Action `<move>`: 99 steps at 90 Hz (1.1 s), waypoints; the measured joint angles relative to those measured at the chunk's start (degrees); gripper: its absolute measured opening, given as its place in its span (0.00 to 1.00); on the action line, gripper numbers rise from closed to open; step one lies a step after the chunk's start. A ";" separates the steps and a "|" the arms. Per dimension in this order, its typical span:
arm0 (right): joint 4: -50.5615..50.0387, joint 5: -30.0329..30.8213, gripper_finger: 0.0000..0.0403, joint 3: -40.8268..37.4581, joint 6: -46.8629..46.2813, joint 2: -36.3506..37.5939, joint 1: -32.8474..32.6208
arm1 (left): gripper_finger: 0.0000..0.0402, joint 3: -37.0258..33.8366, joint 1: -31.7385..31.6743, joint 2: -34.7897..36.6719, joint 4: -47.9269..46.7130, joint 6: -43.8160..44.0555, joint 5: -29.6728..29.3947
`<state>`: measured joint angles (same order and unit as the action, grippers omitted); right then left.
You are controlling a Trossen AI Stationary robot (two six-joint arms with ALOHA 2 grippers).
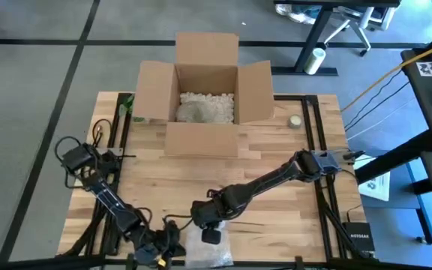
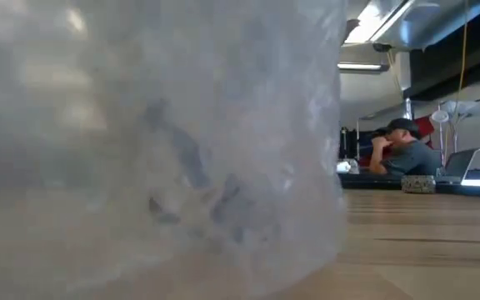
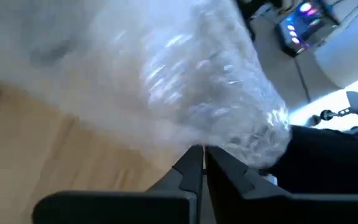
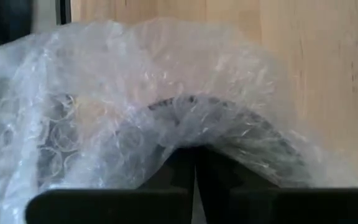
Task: Wrap mug
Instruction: Wrap the blue mug with the bubble wrap
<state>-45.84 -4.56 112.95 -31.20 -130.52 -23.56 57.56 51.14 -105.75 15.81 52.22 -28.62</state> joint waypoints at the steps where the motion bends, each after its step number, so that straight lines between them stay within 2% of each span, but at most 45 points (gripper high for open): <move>1: 0.09 0.07 0.00 0.00 0.00 0.00 -0.01 | 0.00 0.20 -0.13 0.01 0.04 -0.60 -0.28; 11: 1.85 0.48 0.00 -0.02 -0.02 0.00 -0.06 | 0.00 1.69 -1.24 0.02 -0.18 -6.25 -3.50; 38: 1.67 0.51 0.00 -0.02 -0.60 0.00 -0.52 | 0.00 3.37 -3.32 0.26 -0.34 -13.48 -6.03; 70: 1.26 -0.55 0.00 -0.02 -2.81 0.00 -1.88 | 0.00 3.41 -3.57 0.41 -4.23 -15.28 -16.39; 99: 0.98 -1.06 0.00 0.04 -3.06 0.46 -2.24 | 0.00 3.41 -4.55 2.47 -5.99 -17.52 -17.61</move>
<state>-44.86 -5.62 112.99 -34.26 -130.06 -25.79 60.97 46.58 -103.28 9.82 34.69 -46.23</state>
